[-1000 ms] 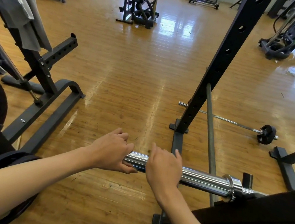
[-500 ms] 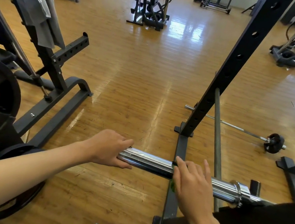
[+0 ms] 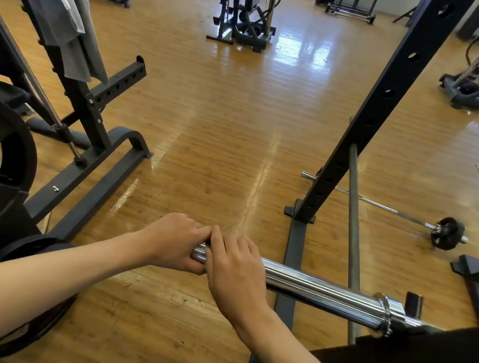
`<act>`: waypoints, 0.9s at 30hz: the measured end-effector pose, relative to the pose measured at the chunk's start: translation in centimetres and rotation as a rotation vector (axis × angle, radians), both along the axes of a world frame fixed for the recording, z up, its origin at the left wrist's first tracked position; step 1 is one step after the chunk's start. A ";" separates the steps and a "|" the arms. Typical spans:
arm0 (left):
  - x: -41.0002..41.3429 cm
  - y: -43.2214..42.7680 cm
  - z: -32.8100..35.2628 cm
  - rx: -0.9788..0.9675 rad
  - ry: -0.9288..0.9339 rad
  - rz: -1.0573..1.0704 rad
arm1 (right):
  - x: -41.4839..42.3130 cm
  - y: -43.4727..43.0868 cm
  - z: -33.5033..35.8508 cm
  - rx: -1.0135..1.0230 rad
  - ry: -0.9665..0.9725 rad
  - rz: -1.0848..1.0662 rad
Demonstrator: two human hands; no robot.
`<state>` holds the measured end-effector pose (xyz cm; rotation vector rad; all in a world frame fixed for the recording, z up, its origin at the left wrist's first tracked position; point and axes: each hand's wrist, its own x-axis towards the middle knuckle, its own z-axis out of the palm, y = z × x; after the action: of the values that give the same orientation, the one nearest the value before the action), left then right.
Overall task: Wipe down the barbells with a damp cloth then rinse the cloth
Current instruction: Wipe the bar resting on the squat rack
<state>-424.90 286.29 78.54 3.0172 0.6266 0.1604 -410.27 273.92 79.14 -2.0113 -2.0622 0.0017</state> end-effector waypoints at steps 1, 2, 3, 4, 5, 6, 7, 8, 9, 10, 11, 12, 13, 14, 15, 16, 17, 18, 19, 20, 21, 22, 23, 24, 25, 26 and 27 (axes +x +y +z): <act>0.0 0.0 -0.1 0.029 -0.007 0.002 | 0.8 -1.1 -0.7 0.023 -0.025 0.039; 0.0 0.0 -0.2 0.051 -0.012 -0.001 | 2.0 -2.2 -1.3 0.040 -0.065 0.062; 0.0 0.1 -0.2 0.063 -0.003 -0.005 | 3.2 -3.1 -1.2 0.051 -0.082 0.064; -0.1 0.2 -0.2 0.065 0.017 -0.007 | 4.5 -3.9 -1.3 0.064 -0.095 0.044; -0.1 0.4 -0.2 0.058 0.047 -0.004 | 5.7 -4.7 -1.1 0.071 -0.100 0.010; -0.2 0.4 -0.3 0.050 0.064 -0.001 | 7.0 -5.4 -1.1 0.089 -0.106 -0.023; -0.2 0.5 -0.4 0.042 0.065 -0.002 | 8.0 -6.1 -0.8 0.081 -0.103 -0.060; -0.2 0.5 -0.4 0.037 0.061 -0.004 | 8.9 -6.7 -0.8 0.071 -0.102 -0.098; -0.1 0.5 -0.5 0.037 0.060 -0.005 | 9.3 -7.0 -0.6 0.051 -0.095 -0.145; -0.1 0.5 -0.5 0.046 0.055 -0.004 | 9.5 -7.0 -0.4 0.049 -0.089 -0.190; 0.0 0.5 -0.6 0.066 0.045 -0.005 | 9.0 -6.6 0.1 0.032 -0.073 -0.230; 0.1 0.4 -0.5 0.081 0.040 -0.002 | 8.3 -5.9 0.5 0.017 -0.075 -0.264; 0.2 0.4 -0.5 0.082 0.047 0.005 | 7.3 -4.9 1.0 -0.014 -0.080 -0.289; 0.3 0.2 -0.4 0.075 0.055 0.014 | 6.2 -3.6 1.2 -0.037 -0.082 -0.277; 0.4 0.1 -0.4 0.066 0.053 0.023 | 4.9 -2.3 1.5 -0.059 -0.091 -0.247; 0.4 0.0 -0.3 0.064 0.033 0.025 | 3.3 -1.0 1.5 -0.082 -0.111 -0.210; 0.5 -0.1 -0.2 0.068 0.004 0.027 | 1.8 0.2 1.5 -0.106 -0.120 -0.186; 0.5 -0.2 -0.2 0.069 -0.023 0.032 | 0.4 1.0 1.1 -0.118 -0.108 -0.162; 0.5 -0.3 -0.2 0.061 -0.036 0.034 | -0.7 1.6 0.8 -0.131 -0.088 -0.139; 0.5 -0.4 -0.1 0.047 -0.034 0.035 | -1.3 1.6 0.5 -0.112 -0.064 -0.113; 0.4 -0.5 -0.2 0.037 -0.029 0.039 | -1.2 1.1 0.3 -0.079 -0.052 -0.076; 0.4 -0.4 -0.2 0.032 -0.022 0.050 | -0.5 0.3 0.0 -0.029 -0.060 -0.034; 0.3 -0.4 -0.1 0.031 -0.010 0.066 | 0.6 -0.8 -0.1 -0.002 -0.077 0.011; 0.3 -0.3 -0.1 0.031 0.005 0.077 | 2.0 -2.0 -0.3 0.013 -0.101 0.045; 0.2 -0.2 -0.2 0.029 0.028 0.082 | 3.7 -3.4 -0.6 0.015 -0.112 0.056; 0.1 0.0 -0.3 0.025 0.050 0.077 | 5.3 -4.6 -0.9 0.027 -0.113 0.050; 0.0 0.1 -0.4 0.019 0.066 0.069 | 6.9 -5.8 -1.0 0.045 -0.113 0.022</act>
<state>-424.88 286.40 78.14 3.0315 0.7388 0.0707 -403.33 268.13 78.18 -2.0043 -2.1318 -0.1563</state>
